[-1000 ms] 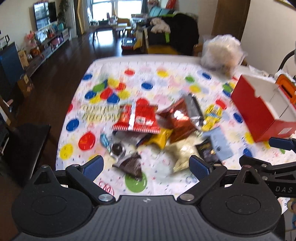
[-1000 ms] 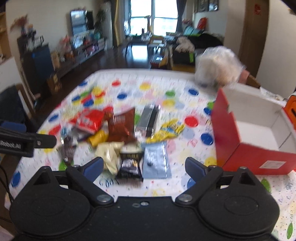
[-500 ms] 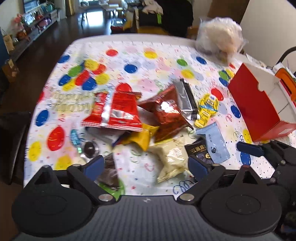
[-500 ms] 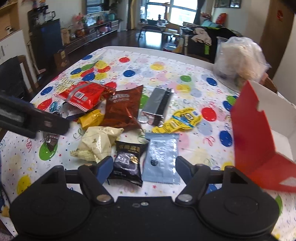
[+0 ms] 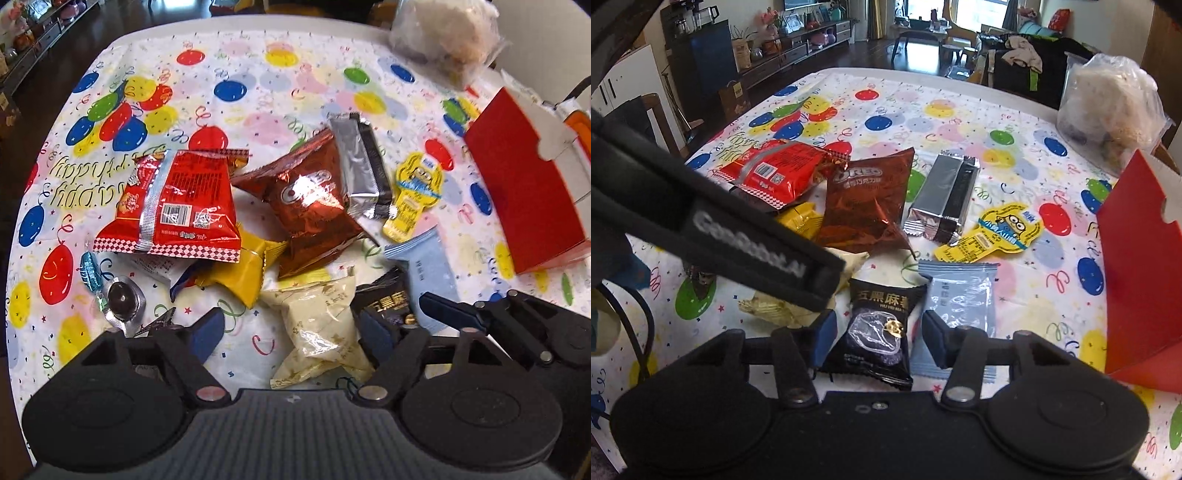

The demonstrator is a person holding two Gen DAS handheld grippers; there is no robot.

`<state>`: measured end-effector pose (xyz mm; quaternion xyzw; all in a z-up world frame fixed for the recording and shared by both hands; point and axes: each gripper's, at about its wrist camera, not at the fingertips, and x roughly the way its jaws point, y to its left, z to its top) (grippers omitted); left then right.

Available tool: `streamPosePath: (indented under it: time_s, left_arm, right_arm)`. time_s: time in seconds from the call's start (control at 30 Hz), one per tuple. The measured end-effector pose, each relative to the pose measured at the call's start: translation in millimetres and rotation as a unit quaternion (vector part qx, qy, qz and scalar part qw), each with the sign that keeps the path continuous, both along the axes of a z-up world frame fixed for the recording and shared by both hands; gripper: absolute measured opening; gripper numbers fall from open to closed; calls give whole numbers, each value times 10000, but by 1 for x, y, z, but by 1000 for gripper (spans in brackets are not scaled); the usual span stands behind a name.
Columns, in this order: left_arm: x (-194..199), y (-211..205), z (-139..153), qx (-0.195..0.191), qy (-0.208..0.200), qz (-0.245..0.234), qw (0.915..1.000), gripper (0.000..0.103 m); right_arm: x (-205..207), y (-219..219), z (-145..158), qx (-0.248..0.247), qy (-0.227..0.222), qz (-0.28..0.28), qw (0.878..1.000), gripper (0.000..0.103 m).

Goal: Organize snacks
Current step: 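Grasp the cream pastry packet with left tool while right tool grasps black sesame packet, then carry both held packets over the open red box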

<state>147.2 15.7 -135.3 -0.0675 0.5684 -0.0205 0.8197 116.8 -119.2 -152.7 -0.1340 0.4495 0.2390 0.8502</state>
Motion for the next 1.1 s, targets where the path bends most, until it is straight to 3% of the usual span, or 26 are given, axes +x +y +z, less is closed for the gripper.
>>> streamPosePath:
  time_s: [0.13, 0.4, 0.5, 0.87, 1.1]
  left_arm:
    - [2, -1, -5, -21, 75, 24, 10000, 69]
    - [-1, 2, -5, -267, 77, 67, 9996, 40]
    - [-4, 6, -4, -361, 102, 164, 9992, 36]
    - [-30, 21, 1, -423, 68, 353, 9985, 32]
    - [-49, 22, 23, -478, -173, 312, 9982, 32]
  right_arm:
    - [2, 4, -4, -31, 71, 40, 10000, 41]
    - [3, 1, -5, 80, 143, -45, 9999, 31]
    - [0, -1, -4, 154, 167, -75, 9997, 30]
    - [-18, -11, 12, 473, 159, -291, 9983, 28]
    - [-30, -29, 37, 727, 94, -544, 9958, 28]
